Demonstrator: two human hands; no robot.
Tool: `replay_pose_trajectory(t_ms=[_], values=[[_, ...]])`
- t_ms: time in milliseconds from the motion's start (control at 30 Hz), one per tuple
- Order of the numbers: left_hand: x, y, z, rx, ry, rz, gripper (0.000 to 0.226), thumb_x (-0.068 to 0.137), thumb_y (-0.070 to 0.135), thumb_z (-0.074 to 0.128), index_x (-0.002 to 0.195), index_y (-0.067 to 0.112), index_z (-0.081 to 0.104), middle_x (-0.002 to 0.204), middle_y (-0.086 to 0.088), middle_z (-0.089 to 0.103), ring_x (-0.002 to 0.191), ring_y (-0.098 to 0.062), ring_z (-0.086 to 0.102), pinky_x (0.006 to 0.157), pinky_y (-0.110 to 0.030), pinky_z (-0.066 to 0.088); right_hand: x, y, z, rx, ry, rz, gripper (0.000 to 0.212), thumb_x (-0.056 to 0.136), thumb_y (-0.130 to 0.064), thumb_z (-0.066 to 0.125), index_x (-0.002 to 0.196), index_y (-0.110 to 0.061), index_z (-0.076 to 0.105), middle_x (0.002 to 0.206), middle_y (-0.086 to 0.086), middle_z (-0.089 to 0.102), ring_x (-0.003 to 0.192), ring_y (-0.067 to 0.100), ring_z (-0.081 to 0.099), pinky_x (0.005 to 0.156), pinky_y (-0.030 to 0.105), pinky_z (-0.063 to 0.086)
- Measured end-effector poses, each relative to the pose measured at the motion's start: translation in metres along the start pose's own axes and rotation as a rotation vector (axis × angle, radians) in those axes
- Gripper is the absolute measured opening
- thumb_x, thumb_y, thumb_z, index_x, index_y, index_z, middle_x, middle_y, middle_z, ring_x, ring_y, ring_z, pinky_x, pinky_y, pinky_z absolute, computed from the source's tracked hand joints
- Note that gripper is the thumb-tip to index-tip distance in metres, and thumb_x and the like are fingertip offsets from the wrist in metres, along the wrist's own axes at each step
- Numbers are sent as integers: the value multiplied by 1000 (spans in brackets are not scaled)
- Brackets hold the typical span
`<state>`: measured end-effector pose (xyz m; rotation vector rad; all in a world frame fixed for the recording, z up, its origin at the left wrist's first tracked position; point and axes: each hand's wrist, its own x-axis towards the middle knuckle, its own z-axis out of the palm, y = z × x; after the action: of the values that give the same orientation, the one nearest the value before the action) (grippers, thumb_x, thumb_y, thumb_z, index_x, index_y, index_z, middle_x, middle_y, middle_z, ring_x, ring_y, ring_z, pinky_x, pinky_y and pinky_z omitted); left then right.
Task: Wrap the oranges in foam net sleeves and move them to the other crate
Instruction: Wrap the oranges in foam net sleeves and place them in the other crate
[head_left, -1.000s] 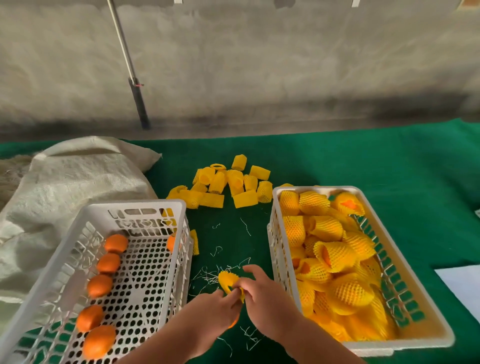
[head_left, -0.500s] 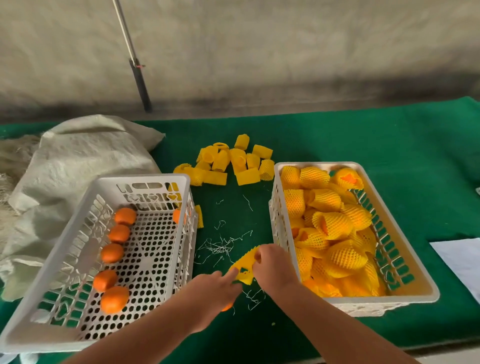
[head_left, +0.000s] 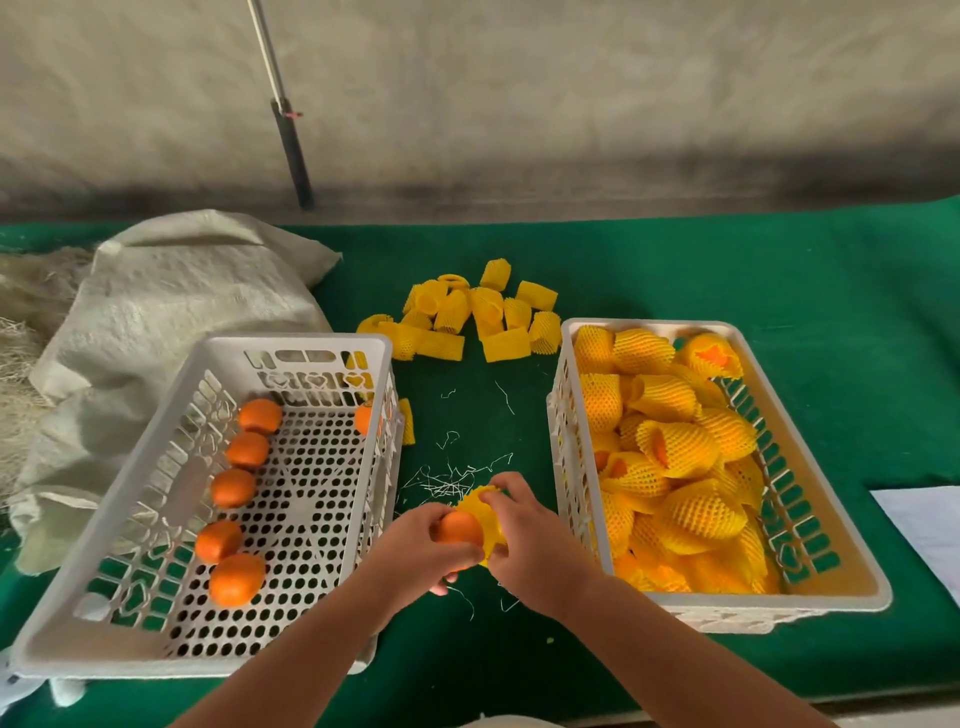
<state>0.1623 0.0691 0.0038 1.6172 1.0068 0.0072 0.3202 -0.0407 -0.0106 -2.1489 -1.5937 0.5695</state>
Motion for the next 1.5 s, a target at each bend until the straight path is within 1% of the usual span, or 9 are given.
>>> replay_pose_trajectory(t_ms=[133, 300, 533, 733, 867, 1000, 1133, 1333, 1500], values=[[0, 0, 12, 71, 171, 67, 59, 66, 46, 91, 116, 29, 65, 95, 4, 70, 72, -13, 71, 57, -19, 53, -1, -11, -1, 85, 17, -4, 67, 92, -32, 74, 151, -20, 44, 154, -15, 22, 108, 14, 64, 91, 17, 52], [-1, 4, 11, 90, 307, 54, 69, 60, 43, 91, 111, 32, 46, 99, 5, 63, 81, -13, 68, 67, -31, 60, -2, -19, -2, 117, 30, -27, 72, 91, -31, 78, 153, -21, 42, 154, -17, 21, 120, 18, 62, 101, 20, 52], [-7, -4, 8, 101, 349, 159, 48, 68, 40, 84, 109, 42, 60, 100, 16, 68, 81, -7, 70, 67, -25, 61, -2, -25, 2, 150, 33, -54, 72, 91, -31, 78, 152, -23, 42, 156, -18, 21, 123, 20, 60, 103, 19, 52], [-10, -10, 8, 80, 342, 185, 48, 78, 36, 83, 123, 40, 66, 120, 17, 49, 83, -9, 68, 72, -25, 60, -3, -35, 1, 147, 43, -95, 67, 92, -26, 75, 151, -22, 43, 155, -17, 23, 120, 16, 60, 101, 19, 53], [-12, -7, 5, 65, 318, 233, 14, 82, 38, 79, 95, 36, 75, 80, 9, 71, 68, -11, 64, 63, -35, 58, -7, -43, -1, 152, 46, -135, 62, 93, -21, 71, 148, -24, 45, 154, -17, 26, 122, 12, 57, 103, 17, 51], [-15, -7, 4, 98, 502, 250, 24, 77, 59, 71, 90, 40, 70, 83, 15, 69, 80, -5, 65, 67, -28, 55, -13, -53, 2, 143, 84, -123, 62, 95, -22, 67, 152, -26, 42, 156, -18, 25, 119, 15, 60, 99, 13, 50], [-14, -7, 7, 49, 578, 266, 31, 77, 52, 78, 104, 39, 68, 99, 19, 63, 90, 1, 62, 77, -22, 52, -14, -60, 0, 168, 102, -144, 57, 95, -25, 58, 150, -29, 42, 154, -21, 26, 115, 12, 60, 98, 14, 51], [-15, -7, 3, 5, 645, 349, 41, 76, 22, 86, 110, 30, 65, 107, 20, 55, 98, 0, 59, 73, -10, 52, -19, -52, -5, 383, 225, -115, 63, 91, -41, 66, 148, -48, 41, 140, -22, 39, 109, 9, 58, 71, 15, 54], [-15, -7, 3, 39, 627, 433, 52, 75, 16, 89, 121, 20, 64, 118, 23, 49, 106, 2, 58, 70, -16, 59, -8, -49, -8, 558, 155, 227, 118, 64, -96, 60, 159, -47, 10, 154, -18, 31, 140, 2, 37, 110, 34, 49]])
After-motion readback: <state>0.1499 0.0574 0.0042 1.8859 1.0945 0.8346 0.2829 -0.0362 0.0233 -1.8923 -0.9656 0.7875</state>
